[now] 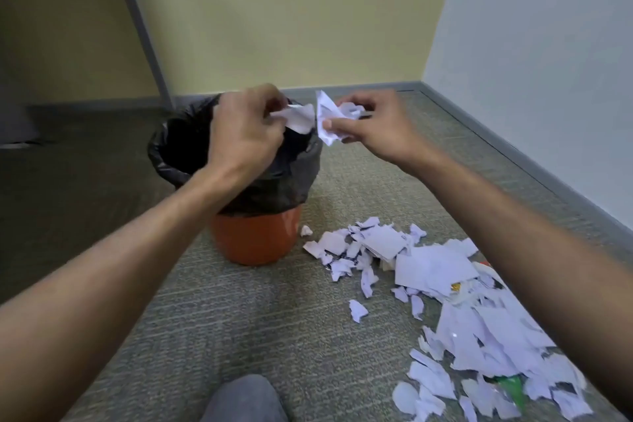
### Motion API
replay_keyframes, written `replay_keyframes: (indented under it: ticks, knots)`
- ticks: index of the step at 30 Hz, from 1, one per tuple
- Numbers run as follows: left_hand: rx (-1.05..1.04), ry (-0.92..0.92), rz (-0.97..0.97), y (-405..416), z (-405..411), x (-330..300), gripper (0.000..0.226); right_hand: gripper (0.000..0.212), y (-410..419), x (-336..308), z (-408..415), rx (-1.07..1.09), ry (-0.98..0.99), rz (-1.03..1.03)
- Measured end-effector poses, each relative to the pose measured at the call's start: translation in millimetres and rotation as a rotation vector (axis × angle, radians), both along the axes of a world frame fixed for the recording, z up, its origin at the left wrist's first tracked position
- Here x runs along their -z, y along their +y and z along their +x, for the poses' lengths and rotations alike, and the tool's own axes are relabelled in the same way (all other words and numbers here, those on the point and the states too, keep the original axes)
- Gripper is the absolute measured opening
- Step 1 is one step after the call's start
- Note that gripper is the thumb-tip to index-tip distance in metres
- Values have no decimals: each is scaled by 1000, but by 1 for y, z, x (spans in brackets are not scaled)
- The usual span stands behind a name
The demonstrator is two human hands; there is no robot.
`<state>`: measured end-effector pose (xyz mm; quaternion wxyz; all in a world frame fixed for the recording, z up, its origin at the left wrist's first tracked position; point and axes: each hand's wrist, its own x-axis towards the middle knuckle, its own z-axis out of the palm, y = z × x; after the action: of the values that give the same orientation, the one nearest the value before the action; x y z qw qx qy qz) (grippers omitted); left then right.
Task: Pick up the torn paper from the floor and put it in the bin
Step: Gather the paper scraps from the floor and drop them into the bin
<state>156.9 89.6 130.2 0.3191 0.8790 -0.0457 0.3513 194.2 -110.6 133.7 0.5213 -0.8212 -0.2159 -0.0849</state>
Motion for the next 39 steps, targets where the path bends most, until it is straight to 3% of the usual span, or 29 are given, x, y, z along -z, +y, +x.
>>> replay_keyframes:
  ticks: [4,9,13,17,20,23,26,31,34,39]
  knots:
    - [-79,39,-1,40,5,-15,23,17,57,-11,32,-86,-1,-43]
    - [-131,121,47,65,12,9,26,31,99,3,44,-127,81,-169]
    - [-178,40,153,56,2,27,26,33,90,7,40,-104,8,-250]
    - [-27,-151,255,26,-15,45,19,26,47,18,31,-2,-140,-176]
    - [135,-172,289,-6,-29,73,13,25,3,46,20,68,-151,-258]
    - [249,-49,363,-32,-34,119,13,27,-40,93,3,42,11,-402]
    - [286,240,464,-53,-31,171,26,34,-73,146,-11,8,176,-579]
    - [292,704,690,-74,-26,239,58,79,-89,213,-34,-45,488,-659]
    - [259,795,716,-80,-21,257,72,98,-86,239,-43,-73,440,-810]
    - [267,776,716,-87,-7,275,66,104,-78,271,-50,-137,376,-947]
